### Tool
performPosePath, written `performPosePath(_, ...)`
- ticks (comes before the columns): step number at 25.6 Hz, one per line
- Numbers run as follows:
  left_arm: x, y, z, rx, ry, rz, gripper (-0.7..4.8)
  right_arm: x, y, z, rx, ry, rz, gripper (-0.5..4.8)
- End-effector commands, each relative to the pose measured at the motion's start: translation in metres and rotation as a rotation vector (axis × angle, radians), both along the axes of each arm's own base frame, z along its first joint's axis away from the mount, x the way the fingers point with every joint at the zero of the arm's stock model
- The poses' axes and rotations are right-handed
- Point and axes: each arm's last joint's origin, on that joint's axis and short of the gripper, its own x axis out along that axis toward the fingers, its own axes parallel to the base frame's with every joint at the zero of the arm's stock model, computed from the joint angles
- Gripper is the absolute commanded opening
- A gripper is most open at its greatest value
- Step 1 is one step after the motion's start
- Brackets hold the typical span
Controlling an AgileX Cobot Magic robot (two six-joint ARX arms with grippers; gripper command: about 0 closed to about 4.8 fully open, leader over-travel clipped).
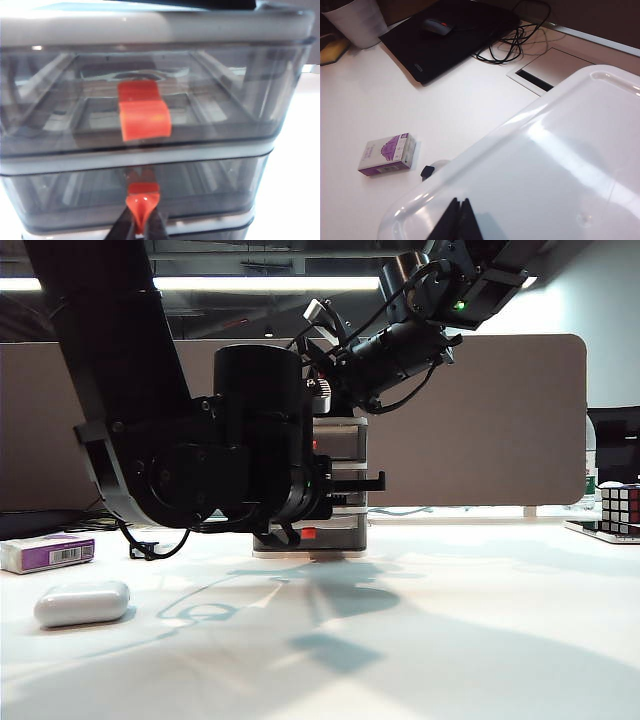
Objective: Open the second layer of the drawer on the table, pick up the earphone case on the table and put it in, and finally close the drawer.
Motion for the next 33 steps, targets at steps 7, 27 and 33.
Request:
performPosePath(7,-0.017,-0.009,-0.008,0.038,0.041,0.022,-0.06,-0.002,0.0,-0.007,-0.021,0.055,0.002,-0.05)
performPosePath(27,-0.084,-0.035,-0.009,0.03,0.062,-0.079,-0.06,0.001,0.001,-0.023,-0.038,0.097,0.006,-0.05)
performPosePath(33,-0.095,-0.025,0.007,-0.003,0.059,-0.089,-0.06,0.001,0.001,-0.023,-0.037,0.097,0.007,-0.05)
